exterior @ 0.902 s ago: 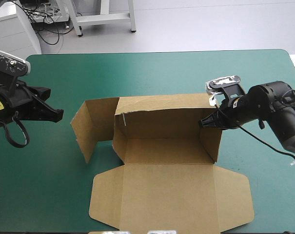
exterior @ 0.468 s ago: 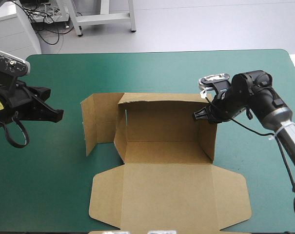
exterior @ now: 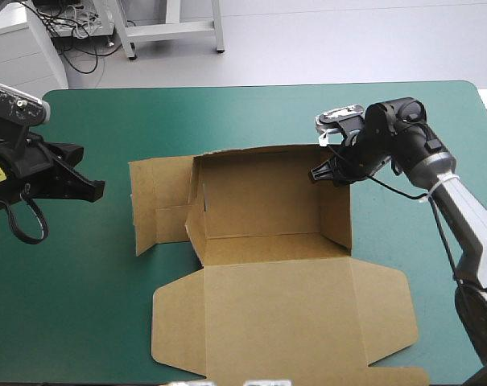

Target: Fold the box

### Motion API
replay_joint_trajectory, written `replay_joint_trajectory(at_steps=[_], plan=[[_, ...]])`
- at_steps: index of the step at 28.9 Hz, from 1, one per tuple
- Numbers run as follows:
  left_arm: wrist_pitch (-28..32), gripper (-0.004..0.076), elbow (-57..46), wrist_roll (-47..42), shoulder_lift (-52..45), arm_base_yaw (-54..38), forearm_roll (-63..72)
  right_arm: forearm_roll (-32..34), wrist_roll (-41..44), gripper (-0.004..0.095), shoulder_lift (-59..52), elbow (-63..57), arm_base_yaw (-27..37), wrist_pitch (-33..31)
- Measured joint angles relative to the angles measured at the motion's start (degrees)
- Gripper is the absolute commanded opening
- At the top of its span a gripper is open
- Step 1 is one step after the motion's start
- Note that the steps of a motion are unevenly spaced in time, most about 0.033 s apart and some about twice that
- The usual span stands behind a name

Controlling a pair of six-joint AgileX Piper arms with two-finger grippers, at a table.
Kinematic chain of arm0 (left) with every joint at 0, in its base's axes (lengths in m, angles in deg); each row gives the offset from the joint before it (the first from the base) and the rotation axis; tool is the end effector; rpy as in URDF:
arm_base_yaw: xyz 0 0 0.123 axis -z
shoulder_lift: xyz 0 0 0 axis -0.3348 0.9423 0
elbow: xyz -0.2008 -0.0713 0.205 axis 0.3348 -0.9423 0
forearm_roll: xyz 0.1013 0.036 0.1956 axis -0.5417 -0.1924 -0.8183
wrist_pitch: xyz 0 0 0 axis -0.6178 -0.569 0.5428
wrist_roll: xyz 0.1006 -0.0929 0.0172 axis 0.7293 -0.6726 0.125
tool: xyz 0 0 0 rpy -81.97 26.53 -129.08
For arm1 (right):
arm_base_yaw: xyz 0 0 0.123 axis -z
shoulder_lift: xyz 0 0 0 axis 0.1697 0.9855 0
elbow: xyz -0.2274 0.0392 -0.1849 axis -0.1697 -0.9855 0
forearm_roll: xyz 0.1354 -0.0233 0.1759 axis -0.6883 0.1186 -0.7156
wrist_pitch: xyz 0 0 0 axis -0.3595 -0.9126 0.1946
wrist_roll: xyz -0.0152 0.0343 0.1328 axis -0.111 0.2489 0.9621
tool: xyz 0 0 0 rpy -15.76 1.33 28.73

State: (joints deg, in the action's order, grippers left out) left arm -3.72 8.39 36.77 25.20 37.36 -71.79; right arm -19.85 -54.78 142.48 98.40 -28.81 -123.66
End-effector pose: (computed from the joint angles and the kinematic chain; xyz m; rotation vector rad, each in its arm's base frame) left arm 0.1609 -0.0492 0.4781 0.4557 2.1175 -0.0900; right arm 0.3222 0.1200 0.3135 -0.5708 2.6987 0.1525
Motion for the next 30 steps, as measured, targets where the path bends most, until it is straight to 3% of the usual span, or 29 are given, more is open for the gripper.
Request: replay_joint_trajectory(at_steps=[3, 5, 14, 30], plan=[[0.0, -0.0006, 0.0, 0.0, 0.0, 0.0, 0.0, -0.76, -0.84, 0.0862, 0.82, 1.67, -0.23, -0.8], [0.0, -0.0006, 0.0, 0.0, 0.0, 0.0, 0.0, -1.03, -0.99, 0.0936, 1.0, 3.18, -0.34, -1.18], [0.0, -0.0006, 0.0, 0.0, 0.0, 0.0, 0.0, -1.15, 0.82, 0.09, -0.24, 7.48, -0.34, -1.74], [0.0, -0.0006, 0.0, 0.0, 0.0, 0.0, -1.04, -4.14, 8.19, 0.0898, -13.21, 6.35, -0.34, -1.91]])
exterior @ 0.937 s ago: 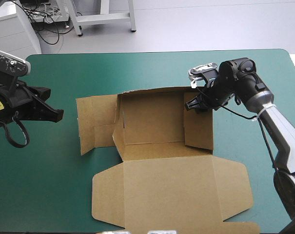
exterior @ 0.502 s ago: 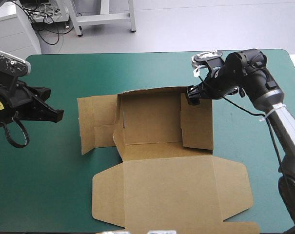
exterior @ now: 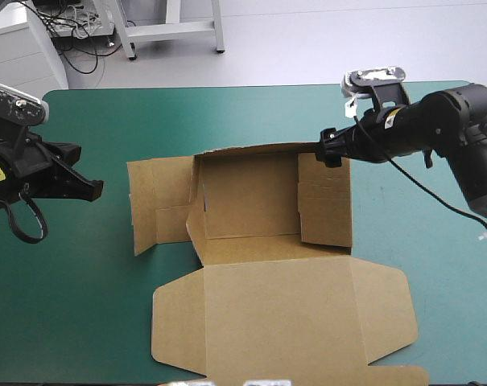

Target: Fold the box

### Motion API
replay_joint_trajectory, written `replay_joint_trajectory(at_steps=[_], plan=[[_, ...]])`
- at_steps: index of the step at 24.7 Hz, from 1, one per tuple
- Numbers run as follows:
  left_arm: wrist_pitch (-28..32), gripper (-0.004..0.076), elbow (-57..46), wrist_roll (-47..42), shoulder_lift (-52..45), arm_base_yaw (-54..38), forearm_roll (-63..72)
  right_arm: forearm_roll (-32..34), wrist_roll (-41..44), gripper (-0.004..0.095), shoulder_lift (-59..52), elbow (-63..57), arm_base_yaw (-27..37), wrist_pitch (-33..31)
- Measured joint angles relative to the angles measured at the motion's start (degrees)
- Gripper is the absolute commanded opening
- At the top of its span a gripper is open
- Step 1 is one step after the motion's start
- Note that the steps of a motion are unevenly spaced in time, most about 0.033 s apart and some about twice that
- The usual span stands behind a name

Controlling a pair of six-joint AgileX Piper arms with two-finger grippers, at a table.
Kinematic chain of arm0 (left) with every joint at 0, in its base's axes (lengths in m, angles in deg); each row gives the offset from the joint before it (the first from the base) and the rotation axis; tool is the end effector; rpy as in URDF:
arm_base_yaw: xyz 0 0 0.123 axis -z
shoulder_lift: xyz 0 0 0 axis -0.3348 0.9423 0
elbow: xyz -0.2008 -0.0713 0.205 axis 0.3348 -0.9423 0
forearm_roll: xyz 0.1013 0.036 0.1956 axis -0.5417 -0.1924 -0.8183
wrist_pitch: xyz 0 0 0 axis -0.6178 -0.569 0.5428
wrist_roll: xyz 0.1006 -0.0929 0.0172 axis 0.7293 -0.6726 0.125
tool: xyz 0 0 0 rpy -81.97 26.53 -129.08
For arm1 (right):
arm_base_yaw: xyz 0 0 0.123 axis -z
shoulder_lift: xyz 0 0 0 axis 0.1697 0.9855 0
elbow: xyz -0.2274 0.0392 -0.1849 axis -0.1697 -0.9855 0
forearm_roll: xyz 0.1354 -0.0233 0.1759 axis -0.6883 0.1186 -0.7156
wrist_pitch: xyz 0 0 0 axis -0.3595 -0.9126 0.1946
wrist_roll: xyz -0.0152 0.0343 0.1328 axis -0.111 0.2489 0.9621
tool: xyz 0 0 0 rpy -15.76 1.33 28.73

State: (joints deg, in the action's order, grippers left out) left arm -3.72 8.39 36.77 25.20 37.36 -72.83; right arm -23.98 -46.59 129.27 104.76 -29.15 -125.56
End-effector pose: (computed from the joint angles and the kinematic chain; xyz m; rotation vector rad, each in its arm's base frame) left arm 0.1616 -0.0469 0.4781 0.4517 2.1173 -0.0682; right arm 0.2668 0.1127 0.4171 -0.3603 2.4355 0.3470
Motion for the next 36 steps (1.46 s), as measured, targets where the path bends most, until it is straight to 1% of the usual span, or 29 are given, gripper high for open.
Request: replay_joint_trajectory(at_steps=[1, 3, 5, 7, 9, 12, 14, 16, 17, 22, 25, 29, 30, 33, 34, 36], plan=[[0.0, -0.0009, 0.0, 0.0, 0.0, 0.0, -0.14, -0.19, 0.18, 0.0898, -0.07, -1.7, 0.0, 0.0], [0.0, -0.0009, 0.0, 0.0, 0.0, 0.0, -0.4, -0.15, 0.29, 0.0893, 0.07, -10.75, 0.0, 0.34], [0.0, -0.0009, 0.0, 0.0, 0.0, 0.0, -0.48, 0.4, 0.49, 0.0866, 0.32, -17.06, 0.0, 4.75], [0.0, -0.0009, 0.0, 0.0, 0.0, 0.0, -0.54, -0.06, 0.53, 0.0805, 0.76, -21.06, 0.0, 10.54], [0.0, -0.0009, 0.0, 0.0, 0.0, 0.0, -0.71, 0.26, 0.53, 0.0666, 1.79, -21.95, 0.0, 13.14], [0.0, -0.0009, 0.0, 0.0, 0.0, 0.0, -1.12, 0.59, 0.53, 0.0419, 3.65, -22.01, 0.0, 16.61], [0.0, -0.0009, 0.0, 0.0, 0.0, 0.0, -1.29, 0.59, 0.53, 0.0256, 4.89, -22.01, 0.0, 17.08], [0.0, -0.0009, 0.0, 0.0, 0.0, 0.0, -1.34, 0.62, 0.53, 0.006, 6.06, -22.01, 0.0, 17.08], [0.0, -0.0009, 0.0, 0.0, 0.0, 0.0, -1.34, 1.0, 0.53, -0.0017, 6.51, -22.01, 0.0, 17.17], [0.0, -0.0009, 0.0, 0.0, 0.0, 0.0, -1.51, 2.23, 0.53, -0.0012, 7.3, -21.9, 0.13, 17.65], [0.0, -0.0009, 0.0, 0.0, 0.0, 0.0, -1.83, 2.29, 0.53, -0.0019, 7.18, -21.53, 0.13, 16.44], [0.0, -0.0009, -0.54, 0.0, 0.0, 0.0, -2.01, 2.73, 0.53, -0.0023, 7.04, -18.84, 0.03, 10.45], [0.0, -0.0009, -0.72, 0.0, 0.0, 0.0, -2.07, 3.08, 0.53, -0.0023, 7.04, -17.25, 0.03, 7.79], [0.0, -0.0009, -1.53, 0.0, 0.0, 0.0, -2.14, 3.21, 0.73, -0.0023, 7.1, -13.69, 0.26, 2.62], [0.0, -0.0009, -1.53, 0.0, 0.06, 0.0, -2.14, 2.46, 0.59, -0.0023, 7.51, -11.83, 1.18, 1.0], [0.0, -0.0009, -1.53, 0.0, 0.06, 0.0, -2.14, 0.78, -0.41, -0.0023, 9.1, -9.57, 3.62, 0.32]])
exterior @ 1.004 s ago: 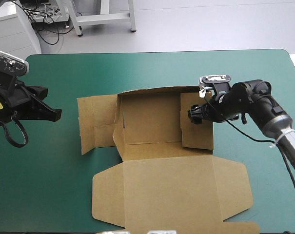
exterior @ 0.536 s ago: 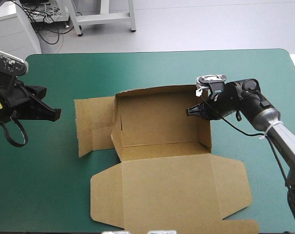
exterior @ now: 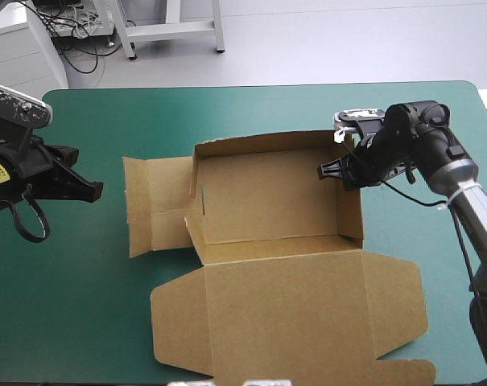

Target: Fold the box

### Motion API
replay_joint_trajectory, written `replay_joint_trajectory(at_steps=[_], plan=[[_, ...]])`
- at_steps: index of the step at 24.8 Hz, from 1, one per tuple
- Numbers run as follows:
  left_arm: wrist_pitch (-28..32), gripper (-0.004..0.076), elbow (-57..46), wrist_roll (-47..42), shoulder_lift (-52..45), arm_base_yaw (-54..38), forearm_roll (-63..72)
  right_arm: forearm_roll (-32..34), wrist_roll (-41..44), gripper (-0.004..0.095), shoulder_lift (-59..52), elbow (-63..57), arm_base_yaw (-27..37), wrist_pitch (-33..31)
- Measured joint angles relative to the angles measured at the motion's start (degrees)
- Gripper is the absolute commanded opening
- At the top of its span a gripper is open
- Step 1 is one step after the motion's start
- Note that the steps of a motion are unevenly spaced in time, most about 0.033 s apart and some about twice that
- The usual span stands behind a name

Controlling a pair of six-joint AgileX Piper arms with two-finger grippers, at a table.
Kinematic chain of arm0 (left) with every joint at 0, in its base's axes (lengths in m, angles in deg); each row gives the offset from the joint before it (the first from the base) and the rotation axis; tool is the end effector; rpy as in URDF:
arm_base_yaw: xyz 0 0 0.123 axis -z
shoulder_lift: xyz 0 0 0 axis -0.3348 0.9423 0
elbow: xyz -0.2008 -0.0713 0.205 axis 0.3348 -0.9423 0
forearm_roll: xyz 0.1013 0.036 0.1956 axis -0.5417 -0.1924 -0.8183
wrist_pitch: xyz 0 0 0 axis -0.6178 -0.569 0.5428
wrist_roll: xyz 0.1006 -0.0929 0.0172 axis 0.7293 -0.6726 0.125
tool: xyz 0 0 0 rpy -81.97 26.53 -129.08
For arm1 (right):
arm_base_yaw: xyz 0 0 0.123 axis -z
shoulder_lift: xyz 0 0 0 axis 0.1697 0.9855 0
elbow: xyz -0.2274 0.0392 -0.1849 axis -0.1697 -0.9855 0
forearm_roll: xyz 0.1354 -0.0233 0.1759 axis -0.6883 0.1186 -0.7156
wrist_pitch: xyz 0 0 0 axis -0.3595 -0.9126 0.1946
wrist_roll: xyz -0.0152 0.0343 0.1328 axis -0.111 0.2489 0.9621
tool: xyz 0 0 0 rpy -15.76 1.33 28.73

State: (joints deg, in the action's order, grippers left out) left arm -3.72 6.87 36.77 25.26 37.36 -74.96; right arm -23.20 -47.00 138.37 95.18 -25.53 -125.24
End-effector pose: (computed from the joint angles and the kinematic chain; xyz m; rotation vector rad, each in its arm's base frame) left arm 0.1652 -0.0430 0.4709 0.4503 2.1431 -0.0205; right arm 0.3045 0.1026 0.3214 -0.3003 2.7611 0.2528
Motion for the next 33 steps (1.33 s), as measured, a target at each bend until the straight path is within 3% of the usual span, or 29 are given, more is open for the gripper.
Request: replay_joint_trajectory(at_steps=[4, 13, 17, 23, 25, 27, 33], plan=[[0.0, -0.0009, 0.0, 0.0, 0.0, 0.0, 0.0, -2.7, -1.09, -0.0023, 5.79, 0.85, 4.88, -0.05], [0.0, -0.0009, 0.0, 0.0, 0.0, 0.0, 0.0, -3.65, -2.76, 0.0014, 14.24, 2.01, 5.64, 3.82], [0.0, -0.0009, 0.0, 0.0, 0.0, 0.0, 0.0, -3.77, -3.24, 0.0174, 14.45, 2.15, 5.64, 3.2], [0.0, -0.0009, 0.0, 0.0, 0.0, 0.0, 0.0, -4.98, -5.42, 0.0654, 14.21, 3.99, 5.64, 0.93], [0.0, -0.0009, 0.0, 0.0, 0.0, 0.0, 0.0, -4.84, -6.0, 0.0757, 13.57, 4.86, 5.64, 0.67], [0.0, -0.0009, 0.0, 0.0, 0.0, 0.0, 0.0, -4.54, -6.06, 0.0797, 12.48, 5.87, 5.64, 0.61], [0.0, -0.0011, 0.0, 0.0, 0.0, 0.0, 0.0, -4.35, -6.2, 0.0792, 6.87, 9.24, 5.64, 0.24]])
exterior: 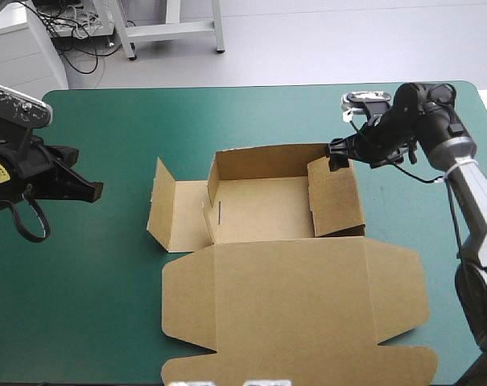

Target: Fold the box

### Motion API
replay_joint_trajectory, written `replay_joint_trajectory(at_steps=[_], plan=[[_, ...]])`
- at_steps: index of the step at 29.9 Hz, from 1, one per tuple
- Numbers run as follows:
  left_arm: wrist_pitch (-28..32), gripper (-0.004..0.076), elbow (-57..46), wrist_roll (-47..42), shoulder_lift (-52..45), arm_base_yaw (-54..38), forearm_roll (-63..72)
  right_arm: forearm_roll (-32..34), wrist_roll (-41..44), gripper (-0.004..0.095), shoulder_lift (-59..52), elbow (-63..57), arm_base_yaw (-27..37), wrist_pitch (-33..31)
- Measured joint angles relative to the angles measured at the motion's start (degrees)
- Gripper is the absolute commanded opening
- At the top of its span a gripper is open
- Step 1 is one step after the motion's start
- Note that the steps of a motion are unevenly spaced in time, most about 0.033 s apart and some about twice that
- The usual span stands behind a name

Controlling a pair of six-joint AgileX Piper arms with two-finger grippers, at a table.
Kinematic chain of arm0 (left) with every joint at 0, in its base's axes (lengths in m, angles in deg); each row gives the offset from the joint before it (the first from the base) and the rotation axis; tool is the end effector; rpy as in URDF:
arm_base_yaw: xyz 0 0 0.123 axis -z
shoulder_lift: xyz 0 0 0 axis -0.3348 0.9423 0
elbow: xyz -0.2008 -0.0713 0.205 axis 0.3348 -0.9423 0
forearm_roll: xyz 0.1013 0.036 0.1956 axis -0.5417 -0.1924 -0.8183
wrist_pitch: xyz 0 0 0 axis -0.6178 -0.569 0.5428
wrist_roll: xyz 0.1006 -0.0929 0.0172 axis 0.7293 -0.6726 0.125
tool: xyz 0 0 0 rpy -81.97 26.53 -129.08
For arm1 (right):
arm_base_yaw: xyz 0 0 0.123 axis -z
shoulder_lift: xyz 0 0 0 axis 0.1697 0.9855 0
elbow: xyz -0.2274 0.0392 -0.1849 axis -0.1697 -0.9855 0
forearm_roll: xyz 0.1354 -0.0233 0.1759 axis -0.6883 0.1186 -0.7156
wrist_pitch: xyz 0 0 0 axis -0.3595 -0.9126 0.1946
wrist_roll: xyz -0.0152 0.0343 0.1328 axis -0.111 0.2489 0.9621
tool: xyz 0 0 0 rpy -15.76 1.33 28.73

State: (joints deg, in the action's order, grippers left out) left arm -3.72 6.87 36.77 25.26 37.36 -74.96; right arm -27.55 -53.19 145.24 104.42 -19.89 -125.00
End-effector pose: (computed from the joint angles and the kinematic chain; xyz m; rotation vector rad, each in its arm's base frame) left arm 0.1652 -0.0430 0.4709 0.4503 2.1431 -0.0205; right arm 0.3493 0.0885 0.3264 -0.2962 2.6989 0.3055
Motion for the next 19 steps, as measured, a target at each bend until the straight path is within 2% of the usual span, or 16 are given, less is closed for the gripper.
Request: replay_joint_trajectory(at_steps=[12, 19], plan=[[0.0, -0.0011, 0.0, 0.0, 0.0, 0.0, 0.0, 1.18, 0.11, 0.0792, -17.8, 1.99, 0.0, -0.58], [0.0, -0.001, 0.0, 0.38, 0.0, 0.0, 0.0, 2.02, -0.08, 0.0792, -16.98, 2.43, 0.0, -0.58]])
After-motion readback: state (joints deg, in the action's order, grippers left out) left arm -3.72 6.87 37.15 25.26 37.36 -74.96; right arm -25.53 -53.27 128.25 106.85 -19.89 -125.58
